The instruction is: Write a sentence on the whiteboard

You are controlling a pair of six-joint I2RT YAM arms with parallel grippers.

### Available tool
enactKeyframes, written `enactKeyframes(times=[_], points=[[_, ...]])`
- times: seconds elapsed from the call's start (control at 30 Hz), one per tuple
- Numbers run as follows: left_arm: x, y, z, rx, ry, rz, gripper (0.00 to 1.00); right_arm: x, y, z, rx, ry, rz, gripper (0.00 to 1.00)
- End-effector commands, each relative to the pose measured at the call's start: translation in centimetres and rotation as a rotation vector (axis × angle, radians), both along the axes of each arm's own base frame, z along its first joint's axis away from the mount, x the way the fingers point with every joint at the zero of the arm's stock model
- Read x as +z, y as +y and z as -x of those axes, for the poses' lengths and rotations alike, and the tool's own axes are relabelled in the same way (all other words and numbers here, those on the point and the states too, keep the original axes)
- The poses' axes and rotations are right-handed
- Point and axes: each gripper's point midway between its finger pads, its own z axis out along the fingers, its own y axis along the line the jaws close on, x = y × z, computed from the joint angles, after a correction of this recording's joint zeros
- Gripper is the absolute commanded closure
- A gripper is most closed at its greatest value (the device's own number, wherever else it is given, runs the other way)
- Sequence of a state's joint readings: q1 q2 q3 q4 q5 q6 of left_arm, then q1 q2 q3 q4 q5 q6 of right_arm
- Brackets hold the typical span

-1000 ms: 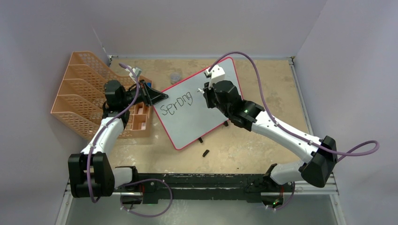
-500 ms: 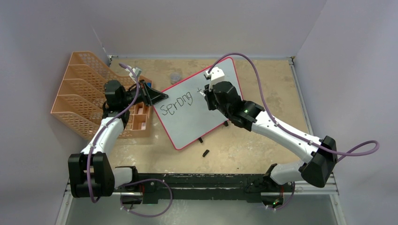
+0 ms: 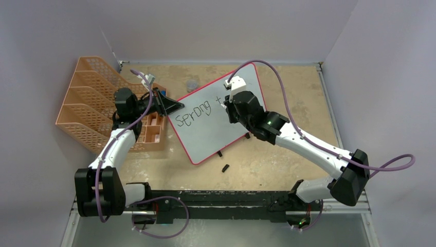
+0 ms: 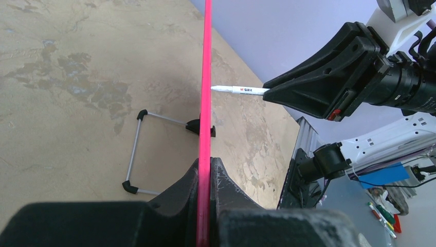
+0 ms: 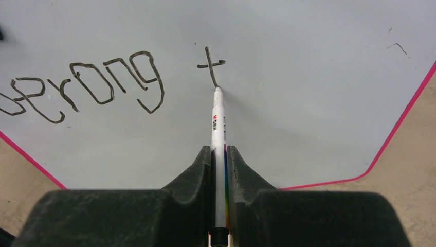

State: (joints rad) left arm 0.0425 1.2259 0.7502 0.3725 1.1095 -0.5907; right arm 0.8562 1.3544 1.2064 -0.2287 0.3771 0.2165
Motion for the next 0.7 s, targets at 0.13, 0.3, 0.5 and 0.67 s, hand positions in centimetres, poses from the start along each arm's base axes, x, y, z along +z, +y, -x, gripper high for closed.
enactKeyframes(times=[0.13,0.3,0.5,0.67], points=[[0.2,-0.9,0.9,-0.076,-0.028,-0.012,1.00,1.9,-1.1,-0.5,-0.059,-0.061,-0.036,1.00],[0.2,-0.9,0.9,-0.075,-0.029,-0.012,1.00,2.5,-1.0,-0.8,-0.067,-0.082,-0.049,1.00],[0.2,-0.9,0.9,-0.074,-0.031,-0.013,1.00,3.6,-0.7,-0.6,-0.039,-0.103,-0.078,1.00],[0.2,-0.9,0.9,-0.071,-0.030,-0.014,1.00,4.5,-1.3,-0.4,-0.044,-0.139,-0.089,1.00]])
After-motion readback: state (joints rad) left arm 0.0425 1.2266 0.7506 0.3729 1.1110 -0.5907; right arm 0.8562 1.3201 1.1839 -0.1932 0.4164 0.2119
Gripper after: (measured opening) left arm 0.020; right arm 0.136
